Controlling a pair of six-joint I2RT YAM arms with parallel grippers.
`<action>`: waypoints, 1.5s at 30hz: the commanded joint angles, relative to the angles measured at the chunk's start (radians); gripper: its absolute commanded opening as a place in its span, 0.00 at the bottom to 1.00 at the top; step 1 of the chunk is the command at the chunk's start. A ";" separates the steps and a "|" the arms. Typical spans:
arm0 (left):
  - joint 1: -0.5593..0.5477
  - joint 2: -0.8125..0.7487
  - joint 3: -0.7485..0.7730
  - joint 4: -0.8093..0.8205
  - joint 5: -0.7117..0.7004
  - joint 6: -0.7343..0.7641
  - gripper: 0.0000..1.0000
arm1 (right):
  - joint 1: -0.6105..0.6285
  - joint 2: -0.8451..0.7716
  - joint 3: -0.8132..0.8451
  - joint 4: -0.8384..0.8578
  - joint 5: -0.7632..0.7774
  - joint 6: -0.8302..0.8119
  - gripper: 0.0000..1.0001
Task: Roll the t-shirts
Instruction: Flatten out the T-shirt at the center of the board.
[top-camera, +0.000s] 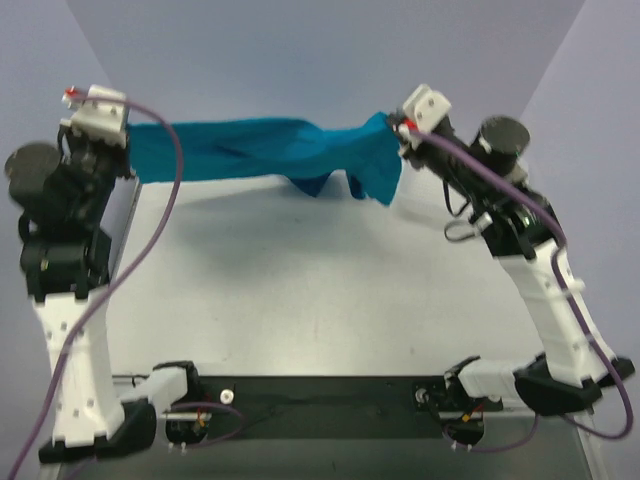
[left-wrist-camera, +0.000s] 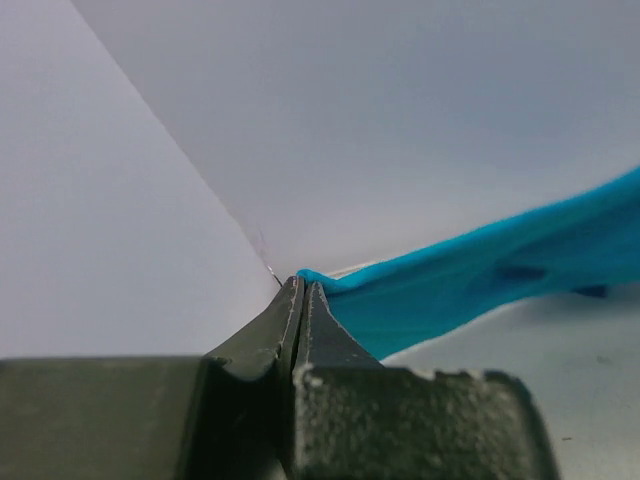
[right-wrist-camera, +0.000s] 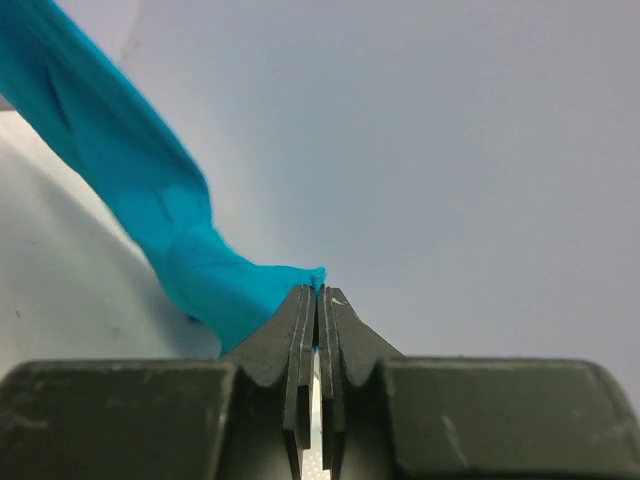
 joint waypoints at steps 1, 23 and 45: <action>0.019 -0.164 -0.046 0.004 -0.011 -0.008 0.00 | 0.150 -0.148 -0.049 -0.085 0.158 -0.111 0.00; 0.079 -0.160 0.496 0.035 -0.005 -0.100 0.00 | -0.163 -0.284 0.235 -0.049 -0.089 0.159 0.00; 0.050 0.323 -0.793 0.529 0.086 0.202 0.00 | -0.160 0.409 -0.360 0.388 -0.129 0.052 0.00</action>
